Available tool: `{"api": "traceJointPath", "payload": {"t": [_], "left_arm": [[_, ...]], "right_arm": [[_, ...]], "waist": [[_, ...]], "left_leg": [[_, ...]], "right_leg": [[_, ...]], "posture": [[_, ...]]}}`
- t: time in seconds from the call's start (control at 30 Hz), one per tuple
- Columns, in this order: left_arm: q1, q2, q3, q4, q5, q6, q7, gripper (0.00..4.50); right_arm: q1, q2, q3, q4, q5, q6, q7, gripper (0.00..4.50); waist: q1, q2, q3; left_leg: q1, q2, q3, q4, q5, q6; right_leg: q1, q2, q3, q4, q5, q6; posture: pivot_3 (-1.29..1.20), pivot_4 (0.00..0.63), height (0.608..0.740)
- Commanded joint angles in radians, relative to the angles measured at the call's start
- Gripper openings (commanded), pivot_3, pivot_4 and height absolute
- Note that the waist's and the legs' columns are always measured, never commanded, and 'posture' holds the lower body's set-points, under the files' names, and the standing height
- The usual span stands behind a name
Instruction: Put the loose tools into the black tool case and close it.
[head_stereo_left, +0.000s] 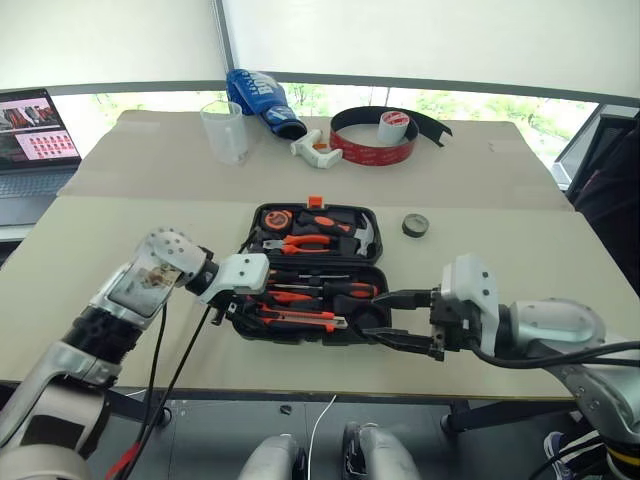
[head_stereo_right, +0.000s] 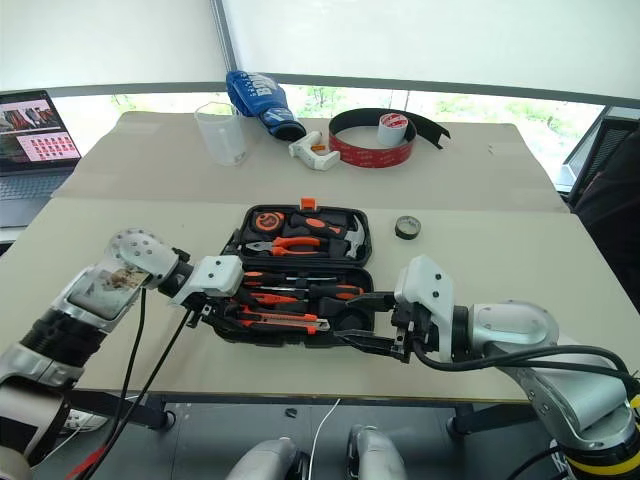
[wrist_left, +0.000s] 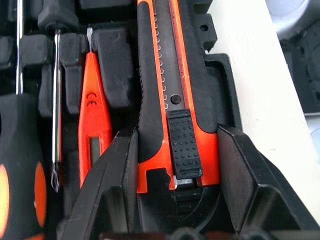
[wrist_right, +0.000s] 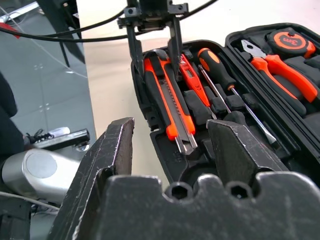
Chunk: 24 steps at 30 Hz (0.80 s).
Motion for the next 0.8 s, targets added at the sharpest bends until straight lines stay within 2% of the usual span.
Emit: {"api": "traceJointPath", "payload": {"t": [0.03,0.1,0.17,0.2,0.3,0.33,0.47,0.67,0.77,0.8], "left_arm": [[-0.053,-0.016,-0.001,0.021,0.027,-0.015,-0.025,1.78],[-0.066,-0.028,0.001,0.02,0.03,0.022,-0.028,1.78],[-0.072,-0.029,-0.001,0.012,0.04,0.062,-0.03,2.79],[-0.071,-0.023,-0.002,0.002,0.042,0.076,-0.041,3.01],[-0.056,0.025,-0.005,-0.05,0.004,0.122,-0.069,4.18],[-0.052,0.04,-0.004,-0.065,-0.013,0.138,-0.07,4.43],[-0.04,0.084,0.013,-0.095,-0.041,0.167,-0.07,4.43],[-0.047,0.043,0.073,-0.074,-0.056,0.177,-0.02,4.43],[-0.038,0.014,0.077,-0.064,-0.041,0.147,0.011,3.67],[-0.032,0.011,0.075,-0.067,-0.035,0.135,0.014,3.26]], "right_arm": [[0.015,0.002,-0.039,-0.053,0.02,0.007,-0.04,3.3],[0.021,0.0,-0.04,-0.061,0.025,0.008,-0.054,3.3],[0.022,-0.003,-0.039,-0.065,0.025,0.009,-0.065,3.3],[0.022,-0.004,-0.039,-0.066,0.026,0.01,-0.07,3.3],[0.018,-0.009,-0.039,-0.064,0.031,0.011,-0.075,3.3],[0.016,-0.011,-0.039,-0.062,0.031,0.01,-0.075,3.3],[0.009,-0.017,-0.031,-0.046,0.022,0.0,-0.065,3.3],[-0.032,-0.011,-0.002,-0.009,0.004,-0.015,-0.037,3.3],[-0.046,-0.009,0.008,0.005,-0.005,-0.021,-0.021,3.3],[-0.048,-0.009,0.009,0.008,-0.007,-0.021,-0.017,3.3]], "waist": [[-0.001,0.0,0.0],[-0.002,0.0,0.0],[-0.001,0.0,0.0],[-0.001,0.0,0.0],[-0.002,0.0,0.0],[-0.003,0.0,0.0],[-0.001,0.0,0.0],[0.002,0.0,0.0],[0.002,0.0,0.0],[0.002,0.0,0.0]], "left_leg": [[0.0,0.0,0.0,0.001,0.0,0.0],[0.0,0.0,0.0,0.001,0.0,0.0],[0.0,0.0,0.0,0.001,0.0,0.0],[0.0,0.0,0.0,0.001,0.0,0.0],[0.0,0.0,0.0,0.002,0.0,0.001],[0.0,0.0,0.0,0.002,0.0,0.001],[0.0,0.001,0.0,0.002,-0.001,0.002],[-0.001,0.0,0.0,0.004,-0.001,0.003],[-0.001,0.0,0.0,0.006,-0.002,0.004],[-0.001,0.0,0.0,0.006,-0.002,0.005]], "right_leg": [[0.0,0.0,0.0,0.0,0.0,0.0],[0.0,0.0,0.0,0.0,0.0,0.0],[0.0,0.0,0.0,0.0,0.0,0.001],[0.0,0.0,0.0,0.0,0.0,0.001],[0.0,0.0,0.0,0.0,0.0,0.001],[0.0,0.0,0.0,0.0,0.0,0.001],[0.0,0.0,0.0,0.0,0.0,0.001],[0.0,0.0,0.0,0.001,-0.004,0.007],[0.0,0.0,0.0,0.001,-0.004,0.007],[0.001,0.0,0.0,0.001,-0.004,0.006]], "posture": [[0.0,0.15,0.73],[0.0,0.15,0.73],[0.0,0.15,0.73],[0.0,0.15,0.73],[0.0,0.15,0.73],[0.0,0.15,0.73],[0.0,0.15,0.73],[0.0,0.15,0.73],[0.0,0.15,0.73],[0.0,0.15,0.73]]}}
